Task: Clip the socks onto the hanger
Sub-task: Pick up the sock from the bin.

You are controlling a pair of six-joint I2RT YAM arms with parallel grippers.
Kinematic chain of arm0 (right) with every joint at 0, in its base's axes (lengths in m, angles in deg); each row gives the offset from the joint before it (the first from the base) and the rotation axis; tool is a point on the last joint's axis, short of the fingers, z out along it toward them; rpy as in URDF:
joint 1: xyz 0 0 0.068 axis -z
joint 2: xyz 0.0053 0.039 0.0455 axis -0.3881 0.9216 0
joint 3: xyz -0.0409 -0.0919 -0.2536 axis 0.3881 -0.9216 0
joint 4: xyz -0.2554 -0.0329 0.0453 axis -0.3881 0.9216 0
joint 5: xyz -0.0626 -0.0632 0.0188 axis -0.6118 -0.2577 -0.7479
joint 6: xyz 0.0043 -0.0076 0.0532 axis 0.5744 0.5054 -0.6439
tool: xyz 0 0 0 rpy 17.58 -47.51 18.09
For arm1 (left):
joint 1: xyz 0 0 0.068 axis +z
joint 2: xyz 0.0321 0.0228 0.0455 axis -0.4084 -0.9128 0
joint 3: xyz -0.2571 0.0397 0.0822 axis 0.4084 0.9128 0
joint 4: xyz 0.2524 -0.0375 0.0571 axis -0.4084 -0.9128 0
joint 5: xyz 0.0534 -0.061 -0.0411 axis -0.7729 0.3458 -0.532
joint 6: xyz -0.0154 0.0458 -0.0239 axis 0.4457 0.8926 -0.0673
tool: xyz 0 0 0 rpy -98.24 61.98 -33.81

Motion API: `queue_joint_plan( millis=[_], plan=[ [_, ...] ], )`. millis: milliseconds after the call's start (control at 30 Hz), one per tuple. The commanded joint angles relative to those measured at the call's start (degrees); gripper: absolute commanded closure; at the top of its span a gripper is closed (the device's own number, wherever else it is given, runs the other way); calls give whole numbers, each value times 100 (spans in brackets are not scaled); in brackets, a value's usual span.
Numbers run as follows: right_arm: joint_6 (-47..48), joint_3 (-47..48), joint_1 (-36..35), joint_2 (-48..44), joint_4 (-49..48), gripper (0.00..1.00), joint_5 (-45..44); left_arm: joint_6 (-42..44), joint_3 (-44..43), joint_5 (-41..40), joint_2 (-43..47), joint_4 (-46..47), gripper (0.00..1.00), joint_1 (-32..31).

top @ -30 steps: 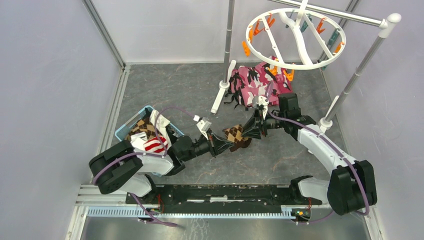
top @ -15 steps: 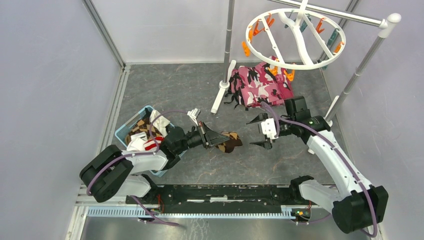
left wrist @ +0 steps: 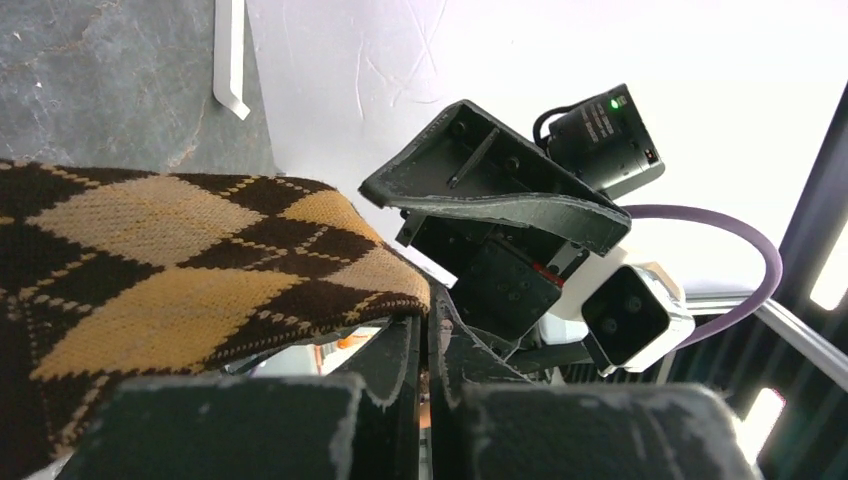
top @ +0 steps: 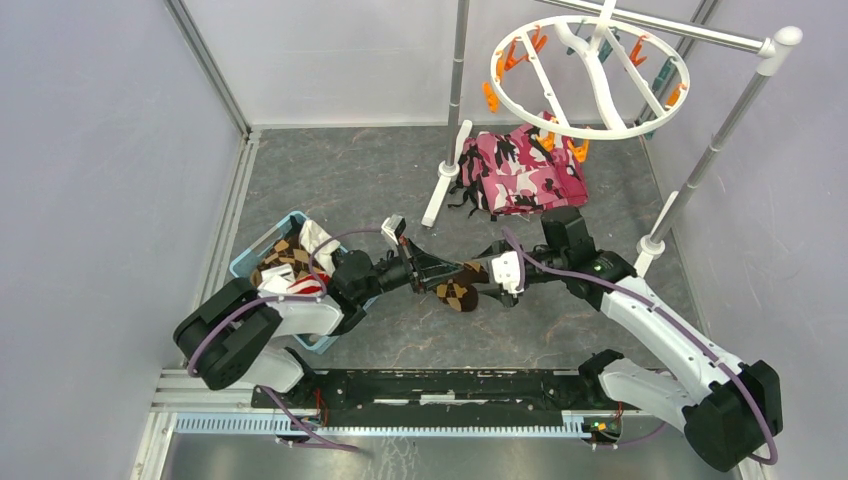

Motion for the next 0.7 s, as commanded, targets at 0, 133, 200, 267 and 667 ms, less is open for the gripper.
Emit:
queue_joint_plan(
  millis=[0, 133, 200, 267, 667],
  plan=[
    [-799, -46, -64, -121, -888, 33, -424, -736, -154, 0, -360, 1067, 98, 26],
    [-972, -19, -70, -110, -937, 62, -406, -844, -82, -30, -531, 1423, 98, 26],
    [-960, 25, -67, -113, -849, 81, -308, -848, -9, -93, -565, 1530, 98, 26],
    [-878, 79, -73, -89, -674, 94, -236, -837, 73, -174, -580, 1709, 98, 26],
    [345, 1270, 399, 710, 1828, 100, 506, 1836, 883, 165, 477, 1639, 35, 551]
  ],
)
